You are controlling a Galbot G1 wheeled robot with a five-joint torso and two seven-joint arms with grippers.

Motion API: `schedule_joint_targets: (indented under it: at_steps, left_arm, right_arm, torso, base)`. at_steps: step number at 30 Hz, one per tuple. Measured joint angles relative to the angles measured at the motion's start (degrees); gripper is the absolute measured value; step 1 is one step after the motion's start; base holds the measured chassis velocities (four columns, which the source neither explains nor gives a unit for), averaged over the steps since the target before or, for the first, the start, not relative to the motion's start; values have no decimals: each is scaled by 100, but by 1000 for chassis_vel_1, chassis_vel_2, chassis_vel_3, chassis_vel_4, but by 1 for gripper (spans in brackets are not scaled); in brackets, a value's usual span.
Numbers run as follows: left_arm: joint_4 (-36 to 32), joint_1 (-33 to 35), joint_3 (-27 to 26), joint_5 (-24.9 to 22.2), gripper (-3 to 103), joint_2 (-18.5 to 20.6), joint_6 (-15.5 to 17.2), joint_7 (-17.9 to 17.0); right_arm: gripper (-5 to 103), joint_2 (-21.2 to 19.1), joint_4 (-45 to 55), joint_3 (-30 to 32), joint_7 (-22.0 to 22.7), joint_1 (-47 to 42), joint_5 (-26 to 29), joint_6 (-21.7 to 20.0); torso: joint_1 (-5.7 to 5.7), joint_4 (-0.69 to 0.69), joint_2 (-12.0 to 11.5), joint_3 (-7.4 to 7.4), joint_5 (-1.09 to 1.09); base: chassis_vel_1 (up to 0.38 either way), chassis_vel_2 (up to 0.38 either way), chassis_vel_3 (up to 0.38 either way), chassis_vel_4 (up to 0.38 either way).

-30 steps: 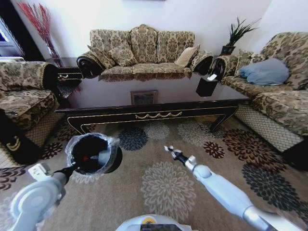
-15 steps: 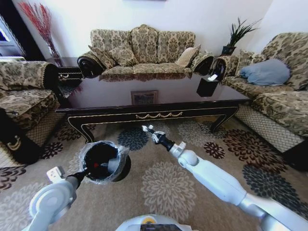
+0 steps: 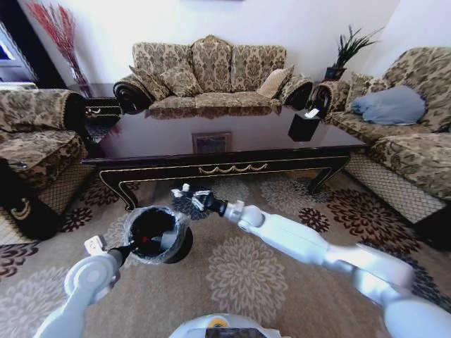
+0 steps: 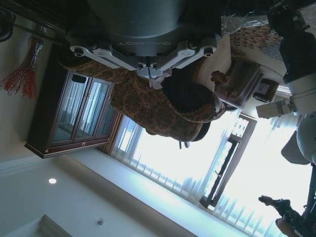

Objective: Move to the front of the table and pick up the trash from the floor, then place it into the trash bin.

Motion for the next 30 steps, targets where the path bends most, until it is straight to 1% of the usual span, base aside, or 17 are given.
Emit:
schedule_joint_targets:
  at_steps: [4,5,8,11,15,17,18,20,21,24,26,27,28,30]
  left_arm:
    - [140,-190,136,-1,0,32,-1,11]
    - [140,-190,136,-1,0,32,-1,11]
    - [176,-270,174,-4,0,41,-5,23]
    - [177,-292,171,-6,0,38,-10,27]
    - [164,-281,119,-8,0,23,-20,36]
    - [97,-208,36,-1,0,20,-28,51]
    - [51,-151,-28,2,0,19,-28,61]
    - [20,-113,-70,5,0,19,-28,63]
    - [-13,-73,-119,5,0,19,-28,67]
    - [-140,81,-340,1,0,30,-31,69]
    - [-160,104,-374,-2,0,34,-32,69]
    - [-214,159,-445,-8,0,40,-32,70]
    - [-263,207,-502,-15,0,40,-32,70]
    - [-301,241,-539,-21,0,37,-32,70]
  right_arm:
    - [0,303,-96,-238,-50,34,-60,17]
    - [0,303,-96,-238,-50,34,-60,17]
    - [0,520,-272,-448,-55,-13,-319,76]
    - [0,608,-369,-551,-77,-67,-454,109]
    - [0,631,-414,-684,-83,-114,-523,119]
    - [-1,570,-415,-750,-117,-126,-552,119]
    - [3,532,-415,-751,-159,-129,-556,119]
    - [3,508,-415,-747,-196,-131,-557,117]
    - [7,474,-413,-733,-237,-134,-557,114]
    - [23,300,-363,-619,-304,-148,-573,109]
    - [23,267,-347,-599,-307,-151,-573,107]
    - [28,183,-314,-548,-307,-153,-576,102]
    - [39,122,-300,-502,-306,-154,-583,101]
    - [39,80,-289,-466,-303,-154,-587,101]
  torso:
    - [0,0,0,0,0]
    - [0,0,0,0,0]
    - [0,1,0,0,1]
    - [0,0,0,-1,1]
    - [0,1,0,-1,1]
    - [0,0,0,-1,1]
    - [0,0,0,-1,1]
    - [0,0,0,-1,1]
    - [0,1,0,-1,2]
    - [0,1,0,-1,2]
    - [0,2,0,-1,2]
    - [0,1,0,-1,2]
    - [0,0,0,-1,2]
    - [0,0,0,-1,2]
  base:
    - [0,0,0,0]
    - [0,0,0,0]
    - [0,0,0,0]
    - [0,0,0,0]
    - [0,0,0,0]
    - [0,0,0,0]
    - [0,0,0,0]
    - [0,0,0,0]
    - [0,0,0,0]
    - [0,0,0,0]
    - [0,0,0,0]
    - [0,0,0,0]
    - [0,0,0,0]
    - [0,0,0,0]
